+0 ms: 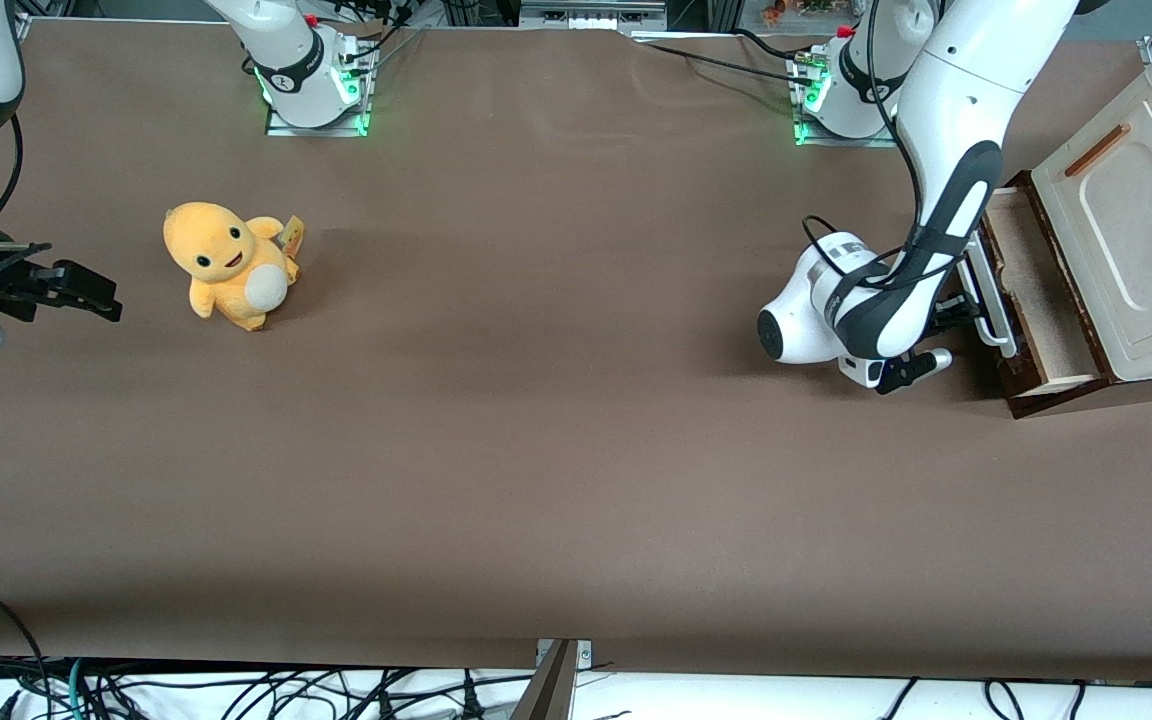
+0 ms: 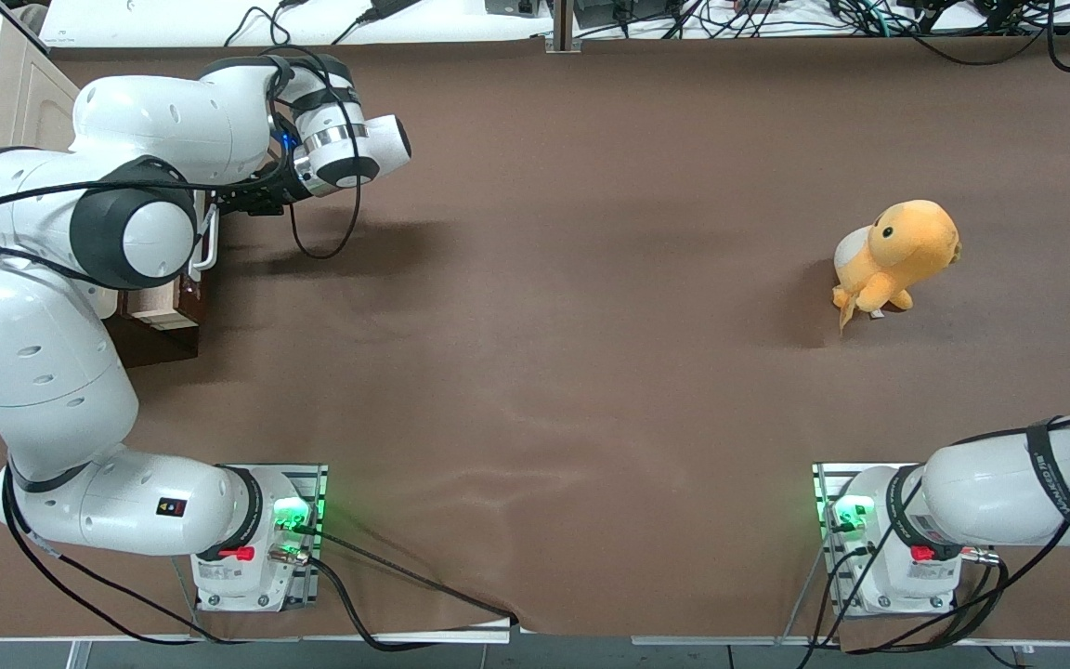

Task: Open lower drawer with left arm only
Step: 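Pull the handle away from the cabinet with the left gripper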

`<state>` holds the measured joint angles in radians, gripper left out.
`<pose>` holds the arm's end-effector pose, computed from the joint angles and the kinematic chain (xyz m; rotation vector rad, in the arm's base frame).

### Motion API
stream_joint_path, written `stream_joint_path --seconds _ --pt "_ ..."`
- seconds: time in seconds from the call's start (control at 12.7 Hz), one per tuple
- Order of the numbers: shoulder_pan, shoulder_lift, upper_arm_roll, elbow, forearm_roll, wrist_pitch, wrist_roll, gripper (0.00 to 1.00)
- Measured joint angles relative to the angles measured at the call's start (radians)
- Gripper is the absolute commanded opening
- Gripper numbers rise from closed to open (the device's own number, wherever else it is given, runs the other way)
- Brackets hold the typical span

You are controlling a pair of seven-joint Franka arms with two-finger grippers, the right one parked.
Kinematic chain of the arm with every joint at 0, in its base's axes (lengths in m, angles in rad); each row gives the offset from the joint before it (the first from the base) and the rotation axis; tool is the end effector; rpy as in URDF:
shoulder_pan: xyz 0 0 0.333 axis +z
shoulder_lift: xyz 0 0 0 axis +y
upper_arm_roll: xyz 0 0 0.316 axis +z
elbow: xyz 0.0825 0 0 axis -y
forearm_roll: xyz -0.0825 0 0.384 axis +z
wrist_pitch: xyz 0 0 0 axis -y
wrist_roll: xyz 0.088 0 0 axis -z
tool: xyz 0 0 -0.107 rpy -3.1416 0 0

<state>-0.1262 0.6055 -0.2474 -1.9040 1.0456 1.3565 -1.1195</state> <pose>0.5303 -0.0894 0.1913 -1.8023 -0.2358 0.1467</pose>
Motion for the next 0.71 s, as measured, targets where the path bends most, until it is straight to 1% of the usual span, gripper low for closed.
stream_joint_path --seconds 0.16,0.24,0.32,0.47,0.71 --pt "0.0 0.001 -0.003 0.002 -0.001 -0.001 0.0 0.17" --pt "0.0 0.001 -0.004 0.002 -0.001 -0.002 0.0 0.22" --pt "0.0 0.002 -0.004 0.003 -0.002 -0.002 0.0 0.4" --pt "-0.004 0.003 -0.025 0.003 -0.05 -0.017 -0.011 0.59" --pt "-0.014 0.005 -0.035 0.003 -0.055 -0.026 -0.017 0.61"
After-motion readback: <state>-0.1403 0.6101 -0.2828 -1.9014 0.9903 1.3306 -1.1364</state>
